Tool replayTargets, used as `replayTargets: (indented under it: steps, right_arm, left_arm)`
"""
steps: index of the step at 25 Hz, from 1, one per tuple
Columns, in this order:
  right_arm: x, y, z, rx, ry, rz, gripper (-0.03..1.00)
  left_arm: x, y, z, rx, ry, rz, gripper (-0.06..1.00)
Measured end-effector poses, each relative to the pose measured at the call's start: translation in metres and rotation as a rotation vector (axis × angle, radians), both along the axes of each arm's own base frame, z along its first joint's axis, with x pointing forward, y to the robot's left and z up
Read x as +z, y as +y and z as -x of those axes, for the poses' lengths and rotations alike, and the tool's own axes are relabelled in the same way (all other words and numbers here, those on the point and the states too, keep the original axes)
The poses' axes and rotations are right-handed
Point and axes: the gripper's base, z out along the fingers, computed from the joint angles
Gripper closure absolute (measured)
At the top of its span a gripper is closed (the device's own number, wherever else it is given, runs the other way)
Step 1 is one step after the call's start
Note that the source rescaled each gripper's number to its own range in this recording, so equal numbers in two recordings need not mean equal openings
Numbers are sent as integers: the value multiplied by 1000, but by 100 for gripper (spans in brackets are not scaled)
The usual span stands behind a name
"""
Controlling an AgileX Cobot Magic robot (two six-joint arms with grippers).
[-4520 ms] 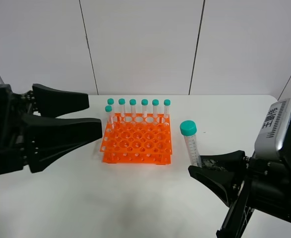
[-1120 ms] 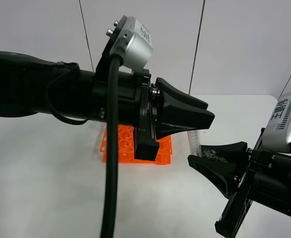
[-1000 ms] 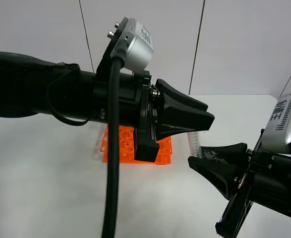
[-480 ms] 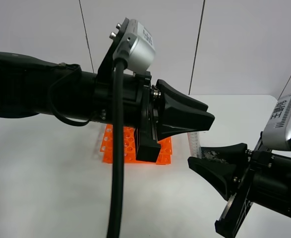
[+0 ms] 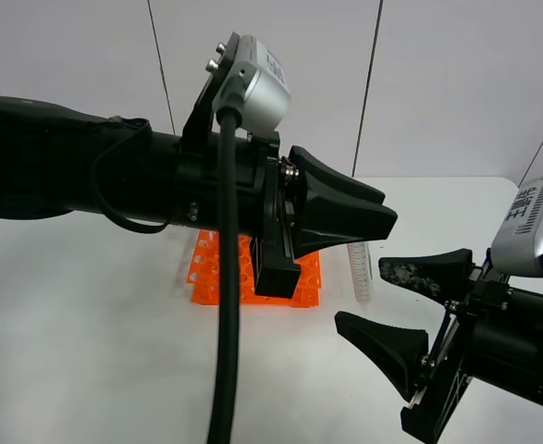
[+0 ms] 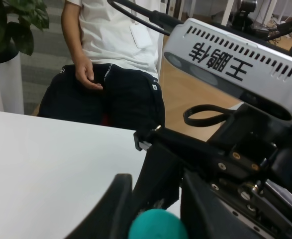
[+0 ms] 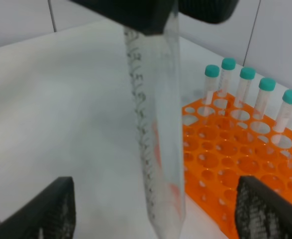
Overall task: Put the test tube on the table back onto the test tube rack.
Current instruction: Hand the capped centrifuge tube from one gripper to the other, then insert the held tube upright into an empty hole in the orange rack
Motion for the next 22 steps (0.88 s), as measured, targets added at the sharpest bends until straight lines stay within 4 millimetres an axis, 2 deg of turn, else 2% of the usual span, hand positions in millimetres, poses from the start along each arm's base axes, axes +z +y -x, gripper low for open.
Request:
replayTargets:
  steps: [6,14,19,22]
  right_arm:
    - [-3,-2,-1,-15,22,19,9]
    - [-14,-24,-14,-168,169,116,9]
    - [1,-35,-25,-236,211,200,9]
    - [10,-48,-33,-313,224,270,9]
  left_arm:
    - [-1,0,-2,22,-3,-10,94]
    - [-2,1,-4,39,-6,-18,94]
    - [-2,3,-6,56,-8,-22,94]
    - [-2,6,-10,68,-7,-21,94]
